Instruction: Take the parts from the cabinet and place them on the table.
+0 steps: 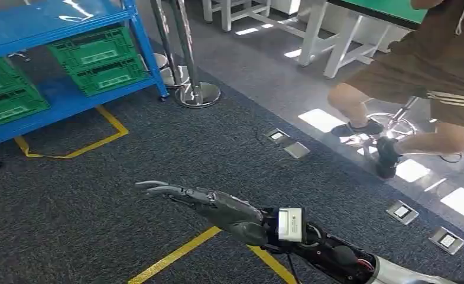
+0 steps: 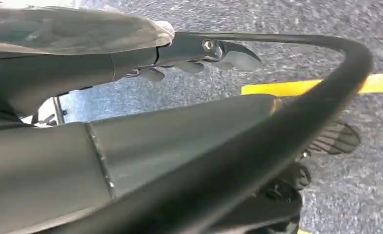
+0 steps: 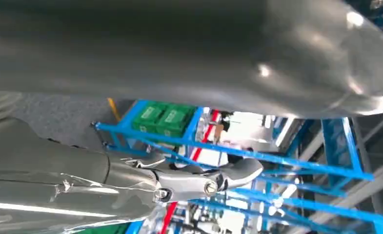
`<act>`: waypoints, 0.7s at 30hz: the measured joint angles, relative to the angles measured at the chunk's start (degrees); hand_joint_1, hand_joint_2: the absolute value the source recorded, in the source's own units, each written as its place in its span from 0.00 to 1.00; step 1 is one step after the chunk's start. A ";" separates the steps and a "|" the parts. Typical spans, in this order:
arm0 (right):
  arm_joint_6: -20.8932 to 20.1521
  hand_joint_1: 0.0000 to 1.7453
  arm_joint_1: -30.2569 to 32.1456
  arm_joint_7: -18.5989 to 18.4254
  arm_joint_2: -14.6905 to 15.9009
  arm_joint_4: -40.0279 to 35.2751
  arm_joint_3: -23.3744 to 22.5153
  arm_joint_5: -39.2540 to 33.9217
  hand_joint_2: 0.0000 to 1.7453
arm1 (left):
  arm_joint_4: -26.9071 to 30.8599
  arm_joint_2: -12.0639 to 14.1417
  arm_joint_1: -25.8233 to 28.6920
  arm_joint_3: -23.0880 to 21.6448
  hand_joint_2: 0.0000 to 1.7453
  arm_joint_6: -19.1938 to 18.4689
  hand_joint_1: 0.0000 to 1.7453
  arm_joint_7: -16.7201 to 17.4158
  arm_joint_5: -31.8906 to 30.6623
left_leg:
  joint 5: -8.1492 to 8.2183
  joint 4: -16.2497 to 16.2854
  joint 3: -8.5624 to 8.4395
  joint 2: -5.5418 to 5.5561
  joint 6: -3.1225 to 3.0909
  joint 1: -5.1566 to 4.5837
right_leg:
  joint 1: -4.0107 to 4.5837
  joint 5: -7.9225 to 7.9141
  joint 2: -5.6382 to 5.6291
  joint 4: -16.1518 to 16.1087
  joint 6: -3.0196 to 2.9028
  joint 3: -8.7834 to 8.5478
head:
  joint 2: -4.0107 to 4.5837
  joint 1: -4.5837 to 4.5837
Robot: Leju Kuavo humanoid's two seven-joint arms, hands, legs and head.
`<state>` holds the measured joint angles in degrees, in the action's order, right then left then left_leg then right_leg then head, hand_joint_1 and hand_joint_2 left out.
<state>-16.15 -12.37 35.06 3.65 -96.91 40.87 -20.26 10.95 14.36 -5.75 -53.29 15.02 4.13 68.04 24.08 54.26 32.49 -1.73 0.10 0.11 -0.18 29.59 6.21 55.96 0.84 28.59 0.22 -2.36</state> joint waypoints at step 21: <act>0.50 0.00 0.34 -0.22 0.09 -0.31 -0.35 0.00 0.00 | -0.02 -0.22 -0.30 -0.09 0.00 0.02 0.00 0.00 0.33 | 7.24 19.54 10.67 2.09 2.83 0.53 | -0.64 -1.87 -3.96 -0.28 -1.45 0.87 | 0.00 0.35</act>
<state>-15.65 -12.03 34.84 3.74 -97.22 40.52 -20.26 10.93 14.14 -6.05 -53.37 15.04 4.13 68.37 31.32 73.80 43.16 0.37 2.92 0.64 -0.83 27.71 2.24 55.68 -0.61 29.46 0.22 -2.01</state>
